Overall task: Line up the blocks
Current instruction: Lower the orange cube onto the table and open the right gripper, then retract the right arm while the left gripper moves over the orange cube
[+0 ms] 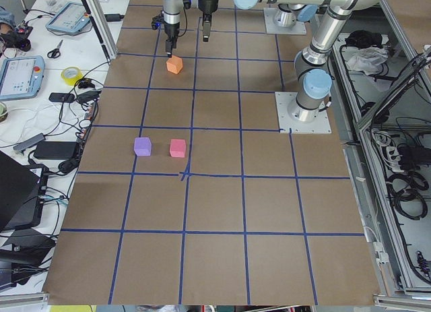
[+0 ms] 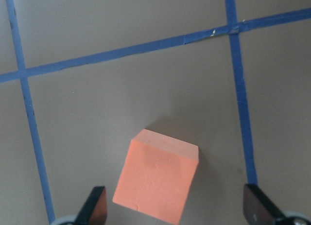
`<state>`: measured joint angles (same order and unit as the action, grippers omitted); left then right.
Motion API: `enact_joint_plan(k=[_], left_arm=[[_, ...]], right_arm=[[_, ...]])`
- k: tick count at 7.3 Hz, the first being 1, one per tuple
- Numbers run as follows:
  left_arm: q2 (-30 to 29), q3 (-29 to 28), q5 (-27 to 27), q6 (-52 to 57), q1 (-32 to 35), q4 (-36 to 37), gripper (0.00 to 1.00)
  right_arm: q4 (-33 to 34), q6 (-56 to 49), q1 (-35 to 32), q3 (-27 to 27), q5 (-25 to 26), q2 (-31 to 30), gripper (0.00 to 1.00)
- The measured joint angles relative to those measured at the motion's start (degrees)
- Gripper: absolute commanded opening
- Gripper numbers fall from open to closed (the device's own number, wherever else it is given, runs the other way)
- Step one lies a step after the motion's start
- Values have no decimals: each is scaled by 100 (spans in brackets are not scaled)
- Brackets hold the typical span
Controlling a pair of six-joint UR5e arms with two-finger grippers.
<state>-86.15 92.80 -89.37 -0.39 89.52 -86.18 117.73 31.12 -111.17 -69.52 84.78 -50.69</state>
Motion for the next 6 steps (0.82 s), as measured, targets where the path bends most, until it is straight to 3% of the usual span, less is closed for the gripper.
enact_joint_plan(k=[3, 6], left_arm=[[-146, -79, 141, 32, -169, 613, 100], [-1114, -148, 564, 447, -263, 1809, 100]], right_arm=[[-1125, -1178, 652, -32, -1, -870, 100], [-2266, -3122, 1489, -99, 38, -1637, 100]])
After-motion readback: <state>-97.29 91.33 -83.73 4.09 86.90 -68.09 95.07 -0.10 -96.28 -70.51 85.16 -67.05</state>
